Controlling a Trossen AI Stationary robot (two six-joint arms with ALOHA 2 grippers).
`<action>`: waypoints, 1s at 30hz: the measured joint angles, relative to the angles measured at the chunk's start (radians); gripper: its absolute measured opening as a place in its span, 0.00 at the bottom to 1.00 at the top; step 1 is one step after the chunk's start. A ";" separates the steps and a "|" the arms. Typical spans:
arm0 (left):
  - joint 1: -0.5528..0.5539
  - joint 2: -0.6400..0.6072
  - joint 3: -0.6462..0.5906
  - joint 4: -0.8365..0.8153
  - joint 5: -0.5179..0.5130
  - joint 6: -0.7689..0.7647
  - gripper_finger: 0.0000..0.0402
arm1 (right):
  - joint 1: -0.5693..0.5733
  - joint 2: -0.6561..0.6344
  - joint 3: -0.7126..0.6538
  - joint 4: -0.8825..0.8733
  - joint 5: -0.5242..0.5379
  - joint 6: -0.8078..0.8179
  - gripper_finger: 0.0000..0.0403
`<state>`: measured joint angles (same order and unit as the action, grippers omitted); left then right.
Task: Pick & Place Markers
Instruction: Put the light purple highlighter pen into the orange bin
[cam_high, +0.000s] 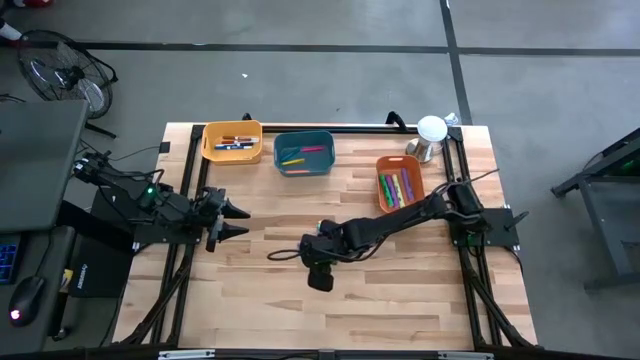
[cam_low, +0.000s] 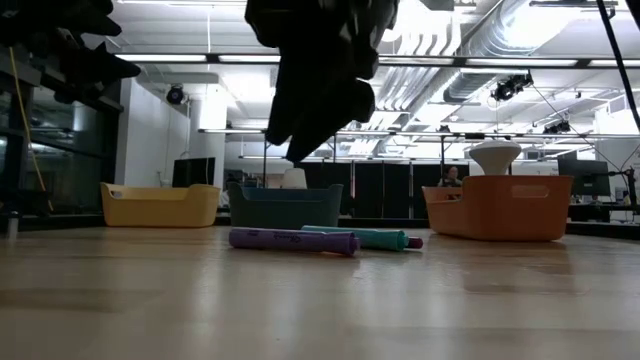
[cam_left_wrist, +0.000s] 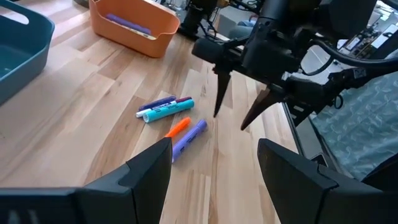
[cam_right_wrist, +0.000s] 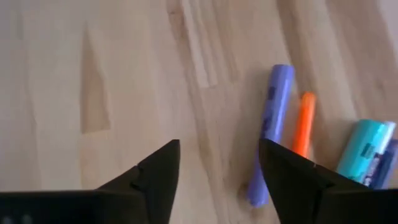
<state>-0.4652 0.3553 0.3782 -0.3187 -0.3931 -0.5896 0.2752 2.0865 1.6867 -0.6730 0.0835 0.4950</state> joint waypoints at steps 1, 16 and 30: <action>0.000 0.000 0.000 0.000 0.000 0.000 0.58 | 0.000 0.001 0.000 0.004 0.020 0.000 0.54; 0.000 0.000 0.000 -0.044 -0.002 -0.017 0.58 | 0.000 0.053 0.000 0.027 0.130 0.002 0.57; 0.000 0.000 0.000 -0.052 -0.003 -0.018 0.58 | -0.001 0.128 -0.001 0.053 0.133 0.055 0.51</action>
<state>-0.4655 0.3553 0.3782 -0.3706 -0.3961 -0.6075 0.2745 2.2148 1.6859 -0.6202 0.2163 0.5503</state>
